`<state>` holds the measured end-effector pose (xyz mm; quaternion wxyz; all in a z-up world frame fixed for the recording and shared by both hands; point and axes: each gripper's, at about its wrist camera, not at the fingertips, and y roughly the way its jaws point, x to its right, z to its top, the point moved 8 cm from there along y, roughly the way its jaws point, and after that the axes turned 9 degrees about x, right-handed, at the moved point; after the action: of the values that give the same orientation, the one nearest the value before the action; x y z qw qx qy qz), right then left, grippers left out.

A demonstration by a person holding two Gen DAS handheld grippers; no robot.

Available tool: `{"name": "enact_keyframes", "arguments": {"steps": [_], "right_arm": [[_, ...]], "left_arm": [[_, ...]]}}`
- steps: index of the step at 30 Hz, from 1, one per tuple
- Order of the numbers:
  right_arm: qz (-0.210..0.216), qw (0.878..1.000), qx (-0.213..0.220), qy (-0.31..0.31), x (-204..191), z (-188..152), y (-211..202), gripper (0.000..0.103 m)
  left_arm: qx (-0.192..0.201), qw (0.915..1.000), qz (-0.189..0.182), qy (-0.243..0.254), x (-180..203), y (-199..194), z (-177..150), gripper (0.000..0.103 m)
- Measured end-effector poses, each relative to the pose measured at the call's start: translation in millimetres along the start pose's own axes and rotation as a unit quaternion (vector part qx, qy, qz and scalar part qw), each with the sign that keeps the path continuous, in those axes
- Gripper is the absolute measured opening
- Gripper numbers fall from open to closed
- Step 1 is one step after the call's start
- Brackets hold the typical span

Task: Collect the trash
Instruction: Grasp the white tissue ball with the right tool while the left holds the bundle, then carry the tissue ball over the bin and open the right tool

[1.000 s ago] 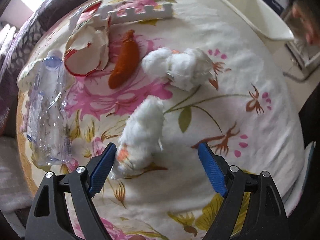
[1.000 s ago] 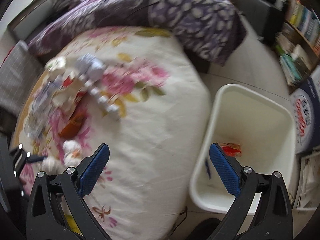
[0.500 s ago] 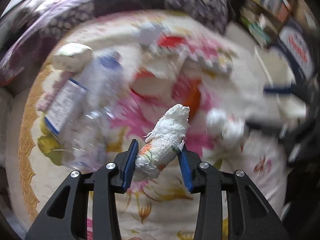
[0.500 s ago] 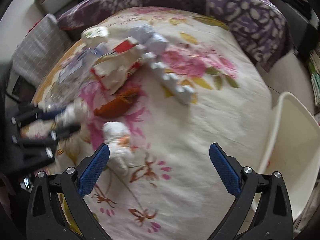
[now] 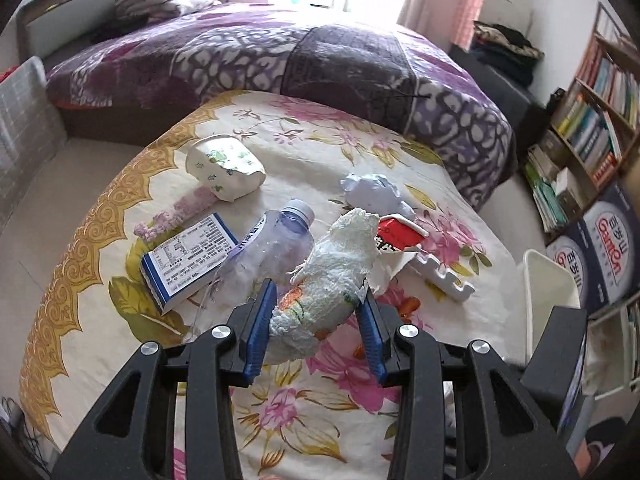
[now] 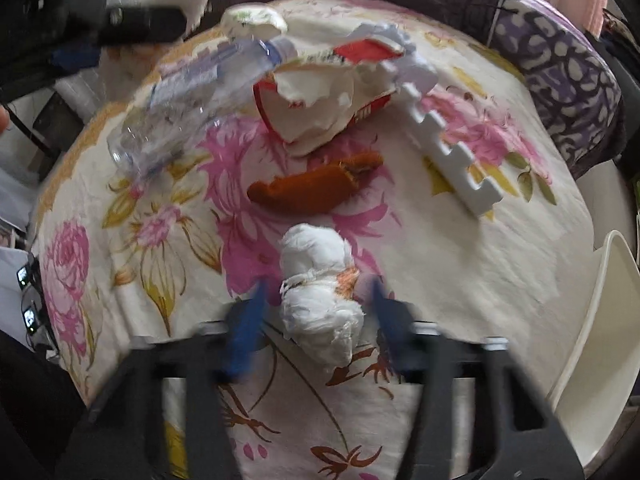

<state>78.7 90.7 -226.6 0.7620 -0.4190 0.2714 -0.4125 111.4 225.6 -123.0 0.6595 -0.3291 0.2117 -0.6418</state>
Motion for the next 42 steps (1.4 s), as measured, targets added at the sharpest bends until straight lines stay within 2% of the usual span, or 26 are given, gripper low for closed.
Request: {"name": "enact_keyframes", "arguments": {"steps": [6, 10, 13, 21, 30, 42], "right_arm": [[-0.017, 0.998, 0.061, 0.022, 12.2, 23.0, -24.5, 0.029], [-0.046, 0.992, 0.111, 0.041, 28.3, 40.4, -48.9, 0.029], [-0.068, 0.987, 0.132, 0.054, 41.4, 46.0, -60.2, 0.029], [-0.106, 0.977, 0.158, 0.094, 71.2, 48.7, -79.6, 0.029], [-0.126, 0.97, 0.168, 0.123, 95.2, 43.9, -92.8, 0.029], [-0.154, 0.955, 0.184, 0.173, 144.0, 34.0, -118.9, 0.029]], "left_arm": [[0.007, 0.9996, 0.019, -0.02, -3.6, 4.4, -3.1, 0.04], [0.017, 0.9988, 0.026, -0.039, -5.4, 3.3, 0.1, 0.04], [0.033, 0.9975, 0.038, -0.051, -6.5, -0.3, 5.4, 0.04], [0.056, 0.9922, 0.07, -0.086, -5.1, -2.6, 10.7, 0.04], [0.073, 0.9892, 0.093, -0.087, 12.5, -3.4, 13.5, 0.04], [0.075, 0.9926, 0.067, -0.068, 58.7, -1.5, 18.7, 0.04]]}}
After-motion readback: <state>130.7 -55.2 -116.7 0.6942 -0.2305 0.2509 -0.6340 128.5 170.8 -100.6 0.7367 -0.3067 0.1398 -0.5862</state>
